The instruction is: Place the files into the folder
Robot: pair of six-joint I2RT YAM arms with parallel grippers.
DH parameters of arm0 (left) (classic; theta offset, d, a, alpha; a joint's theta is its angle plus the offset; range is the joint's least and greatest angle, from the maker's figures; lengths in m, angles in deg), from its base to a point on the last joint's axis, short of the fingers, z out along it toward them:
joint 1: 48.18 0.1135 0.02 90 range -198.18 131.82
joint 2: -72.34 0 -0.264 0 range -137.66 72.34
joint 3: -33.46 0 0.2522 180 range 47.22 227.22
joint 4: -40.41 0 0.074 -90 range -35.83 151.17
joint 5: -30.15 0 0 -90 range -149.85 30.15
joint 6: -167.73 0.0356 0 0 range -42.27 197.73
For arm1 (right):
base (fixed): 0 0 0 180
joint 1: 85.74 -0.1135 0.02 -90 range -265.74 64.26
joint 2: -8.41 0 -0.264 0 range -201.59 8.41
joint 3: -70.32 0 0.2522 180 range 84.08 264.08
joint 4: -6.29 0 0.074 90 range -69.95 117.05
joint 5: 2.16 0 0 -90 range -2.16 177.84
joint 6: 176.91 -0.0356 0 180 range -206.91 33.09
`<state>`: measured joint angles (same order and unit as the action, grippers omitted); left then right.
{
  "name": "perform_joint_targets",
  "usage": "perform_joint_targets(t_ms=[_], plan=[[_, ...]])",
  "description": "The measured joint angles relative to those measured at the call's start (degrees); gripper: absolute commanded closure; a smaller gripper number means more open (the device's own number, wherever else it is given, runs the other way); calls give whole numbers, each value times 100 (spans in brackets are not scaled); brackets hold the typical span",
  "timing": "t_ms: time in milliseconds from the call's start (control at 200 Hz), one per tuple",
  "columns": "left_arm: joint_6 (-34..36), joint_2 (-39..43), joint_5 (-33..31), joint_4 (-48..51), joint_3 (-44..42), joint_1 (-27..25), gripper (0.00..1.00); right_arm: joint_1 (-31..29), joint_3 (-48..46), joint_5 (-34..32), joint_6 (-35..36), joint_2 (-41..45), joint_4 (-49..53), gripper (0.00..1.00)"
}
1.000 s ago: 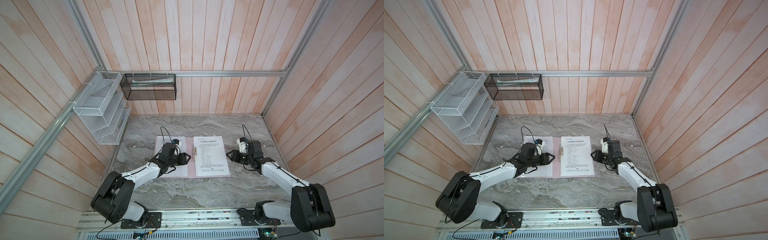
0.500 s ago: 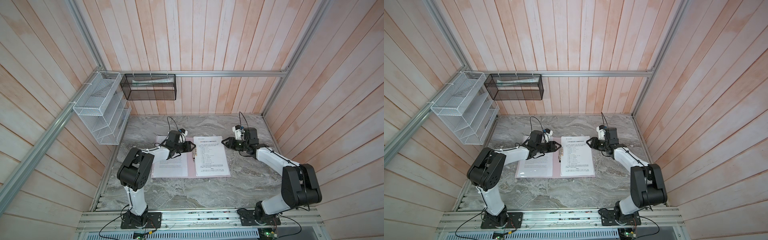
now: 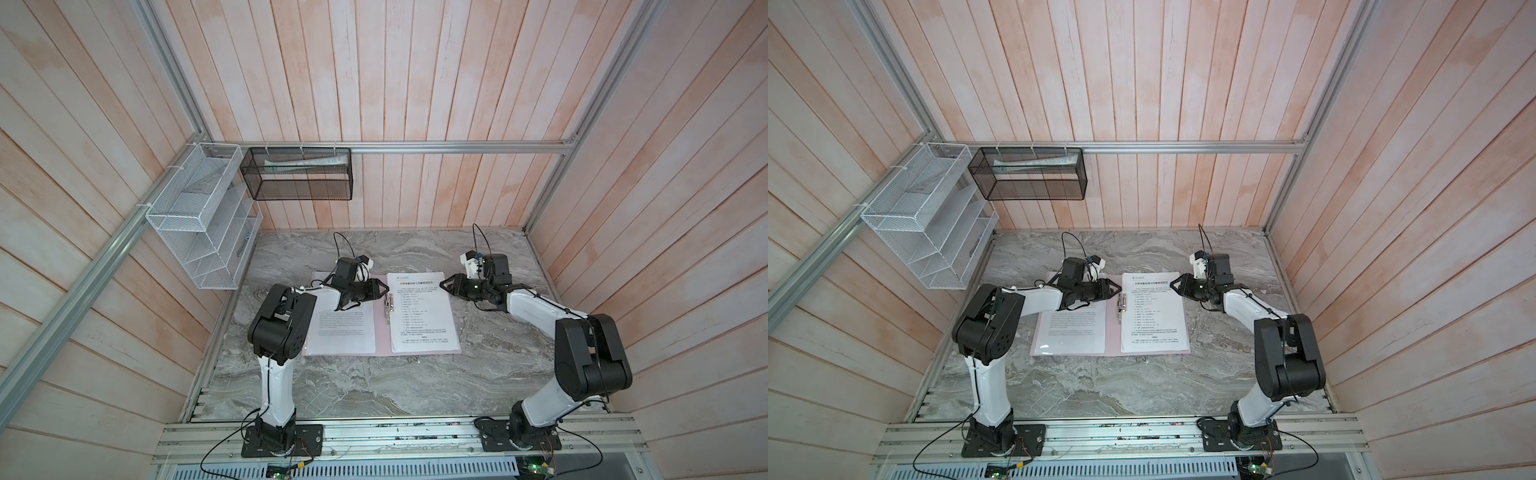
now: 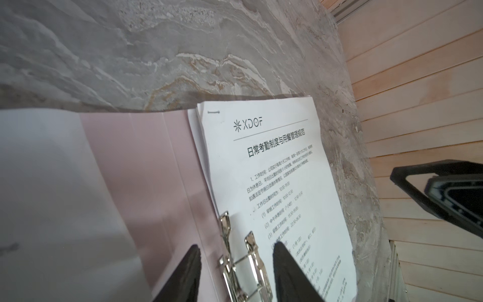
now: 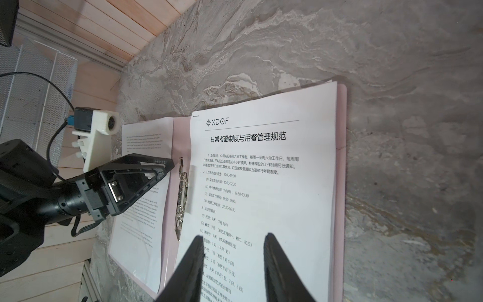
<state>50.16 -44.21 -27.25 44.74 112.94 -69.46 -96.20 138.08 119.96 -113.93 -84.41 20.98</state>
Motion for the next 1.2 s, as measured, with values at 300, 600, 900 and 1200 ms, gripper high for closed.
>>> perform_joint_targets(t_ms=[300, 600, 900, 1200], plan=[[-4, -260, 205, 39, 365, 0, 54, 0, 81, 37, 0, -118, -13, 64], [-4, -428, 297, 179, 527, 0, 55, 0, 81, 37, 4, -190, -9, 64], [-55, -509, 424, 190, 533, -2, 56, 0, 83, 55, 4, -269, -9, 64], [-140, -518, 595, 116, 533, -4, 57, 0, 85, 129, 0, -308, -11, 64]])
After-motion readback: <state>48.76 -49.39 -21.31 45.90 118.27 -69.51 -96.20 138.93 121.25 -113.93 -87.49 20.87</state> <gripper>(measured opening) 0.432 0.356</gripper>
